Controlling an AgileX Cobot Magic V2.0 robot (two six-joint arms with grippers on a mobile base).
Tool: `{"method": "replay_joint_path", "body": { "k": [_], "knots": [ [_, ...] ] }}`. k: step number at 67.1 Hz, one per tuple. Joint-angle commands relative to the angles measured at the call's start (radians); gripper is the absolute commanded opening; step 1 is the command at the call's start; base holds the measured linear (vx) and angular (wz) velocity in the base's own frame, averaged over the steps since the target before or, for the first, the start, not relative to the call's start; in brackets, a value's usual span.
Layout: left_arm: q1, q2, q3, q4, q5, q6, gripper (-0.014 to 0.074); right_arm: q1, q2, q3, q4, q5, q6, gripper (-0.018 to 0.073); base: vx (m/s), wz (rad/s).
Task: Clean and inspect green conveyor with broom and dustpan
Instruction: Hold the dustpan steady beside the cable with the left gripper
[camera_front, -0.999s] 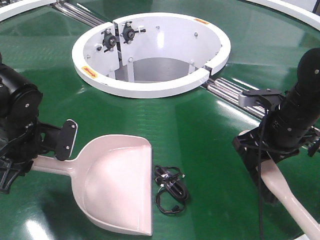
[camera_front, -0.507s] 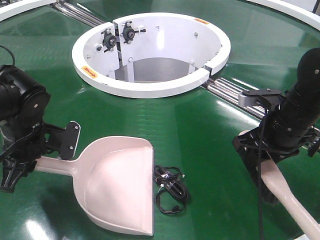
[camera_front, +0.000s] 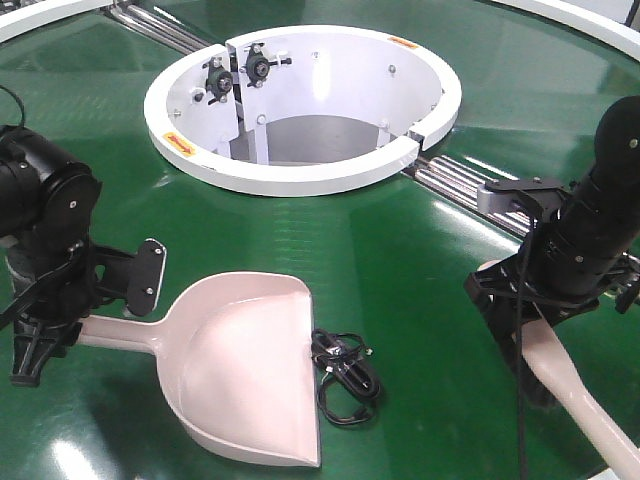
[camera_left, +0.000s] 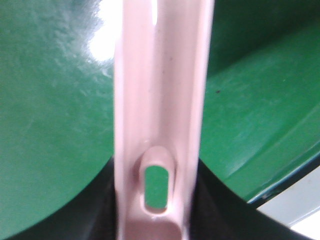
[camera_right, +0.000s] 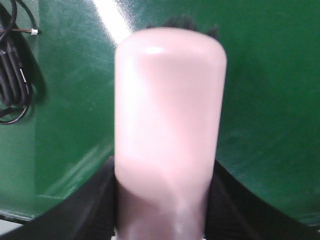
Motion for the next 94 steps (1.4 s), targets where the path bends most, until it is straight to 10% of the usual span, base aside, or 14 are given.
{"method": "replay_joint_path", "body": {
  "k": [1, 94],
  "knots": [
    [-0.017, -0.016, -0.028, -0.026, 0.015, -0.012, -0.0023, -0.001, -0.041, -0.025, 0.006, 0.059, -0.01, -0.0003, 0.0, 0.0],
    [-0.048, 0.015, -0.028, -0.03, 0.015, -0.012, -0.0023, -0.001, -0.041, -0.025, 0.006, 0.049, -0.01, -0.0003, 0.0, 0.0]
  ]
}}
